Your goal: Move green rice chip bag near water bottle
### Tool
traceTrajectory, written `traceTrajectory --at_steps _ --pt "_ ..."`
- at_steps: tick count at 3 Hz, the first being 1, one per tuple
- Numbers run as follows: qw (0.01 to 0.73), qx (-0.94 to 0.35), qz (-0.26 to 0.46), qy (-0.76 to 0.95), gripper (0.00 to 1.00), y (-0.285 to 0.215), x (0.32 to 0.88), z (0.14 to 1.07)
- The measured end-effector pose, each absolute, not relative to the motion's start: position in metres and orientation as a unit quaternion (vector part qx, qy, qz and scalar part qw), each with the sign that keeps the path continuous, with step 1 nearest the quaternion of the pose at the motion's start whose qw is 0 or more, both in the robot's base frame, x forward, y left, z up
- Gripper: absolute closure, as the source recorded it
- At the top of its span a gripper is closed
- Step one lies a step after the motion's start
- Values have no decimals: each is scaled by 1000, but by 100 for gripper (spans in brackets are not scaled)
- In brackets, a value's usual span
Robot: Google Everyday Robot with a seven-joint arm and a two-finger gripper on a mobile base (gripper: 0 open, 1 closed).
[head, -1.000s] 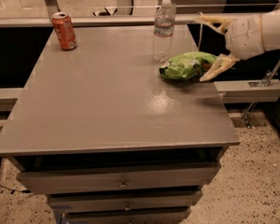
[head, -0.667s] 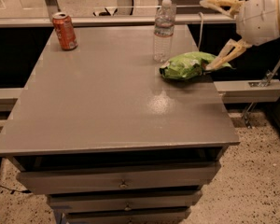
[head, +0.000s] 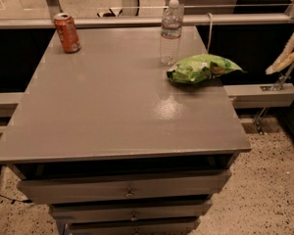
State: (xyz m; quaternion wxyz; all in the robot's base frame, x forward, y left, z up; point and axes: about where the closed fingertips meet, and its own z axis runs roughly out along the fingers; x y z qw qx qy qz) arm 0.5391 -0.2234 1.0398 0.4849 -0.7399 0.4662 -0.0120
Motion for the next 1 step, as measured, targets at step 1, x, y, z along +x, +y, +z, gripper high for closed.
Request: traceTrajectory --at_steps 1 --pt "482 -742 -10 467 0 -226 535 1040"
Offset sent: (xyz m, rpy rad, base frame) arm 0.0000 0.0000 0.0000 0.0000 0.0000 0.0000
